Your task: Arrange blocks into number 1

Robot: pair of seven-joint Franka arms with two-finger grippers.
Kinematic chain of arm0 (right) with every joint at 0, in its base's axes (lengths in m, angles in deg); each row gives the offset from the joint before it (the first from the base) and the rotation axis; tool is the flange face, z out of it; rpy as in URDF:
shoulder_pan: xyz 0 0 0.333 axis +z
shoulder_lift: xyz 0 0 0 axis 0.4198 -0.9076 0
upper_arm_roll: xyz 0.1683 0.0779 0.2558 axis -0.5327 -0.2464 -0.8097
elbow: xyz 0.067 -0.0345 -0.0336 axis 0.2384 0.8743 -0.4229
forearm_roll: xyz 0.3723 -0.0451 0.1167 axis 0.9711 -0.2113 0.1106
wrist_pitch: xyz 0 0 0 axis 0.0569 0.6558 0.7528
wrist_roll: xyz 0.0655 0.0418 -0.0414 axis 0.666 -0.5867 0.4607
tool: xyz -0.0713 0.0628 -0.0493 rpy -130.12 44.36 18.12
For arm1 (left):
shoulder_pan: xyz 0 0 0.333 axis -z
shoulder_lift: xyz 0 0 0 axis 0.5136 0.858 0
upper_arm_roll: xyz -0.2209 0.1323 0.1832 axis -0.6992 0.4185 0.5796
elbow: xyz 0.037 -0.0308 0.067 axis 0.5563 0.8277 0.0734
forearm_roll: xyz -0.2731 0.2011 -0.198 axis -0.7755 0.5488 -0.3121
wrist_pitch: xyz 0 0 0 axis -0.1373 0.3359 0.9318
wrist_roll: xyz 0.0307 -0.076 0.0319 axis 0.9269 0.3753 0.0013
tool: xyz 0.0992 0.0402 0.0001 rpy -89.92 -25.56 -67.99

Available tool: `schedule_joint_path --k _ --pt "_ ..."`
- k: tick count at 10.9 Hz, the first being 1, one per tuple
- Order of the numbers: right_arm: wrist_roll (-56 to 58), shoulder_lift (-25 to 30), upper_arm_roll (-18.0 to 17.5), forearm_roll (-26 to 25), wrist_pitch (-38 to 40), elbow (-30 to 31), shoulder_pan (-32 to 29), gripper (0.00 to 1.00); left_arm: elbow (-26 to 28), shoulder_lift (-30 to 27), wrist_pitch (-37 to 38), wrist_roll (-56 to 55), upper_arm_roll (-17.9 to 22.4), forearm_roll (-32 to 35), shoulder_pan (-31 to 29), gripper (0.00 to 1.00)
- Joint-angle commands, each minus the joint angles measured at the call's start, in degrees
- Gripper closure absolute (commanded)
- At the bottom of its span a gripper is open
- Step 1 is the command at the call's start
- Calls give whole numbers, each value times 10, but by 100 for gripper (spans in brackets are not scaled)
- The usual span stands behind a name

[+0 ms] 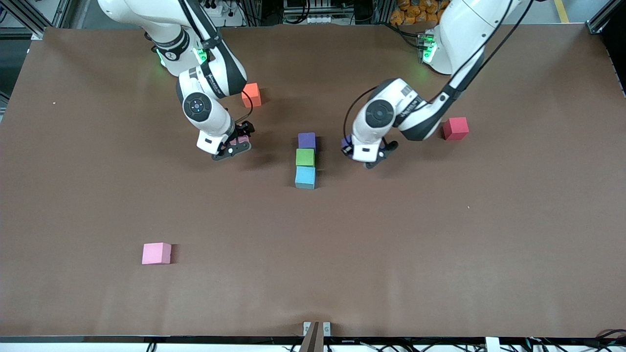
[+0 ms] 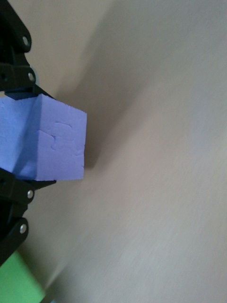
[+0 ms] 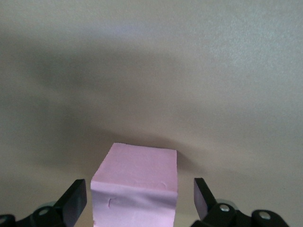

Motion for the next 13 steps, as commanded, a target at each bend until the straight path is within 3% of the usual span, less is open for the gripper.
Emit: schedule_joint_path --k 1,4,8,11,13 --pt "-34 11 3 -6 -1 18 7 1 -26 -14 9 -23 -1 16 29 88" --pt "-46 4 3 -6 -4 17 16 11 -87 -9 52 -45 -6 9 106 89" --pt "-47 3 3 -6 -4 17 17 43 -109 -3 56 -147 -5 7 130 89" --pt "-47 13 4 -6 -7 12 1 40 -102 -9 57 -201 -5 7 120 88" --pt "-46 28 5 -6 -11 -6 -22 40 -102 -8 60 -170 -5 15 130 87"
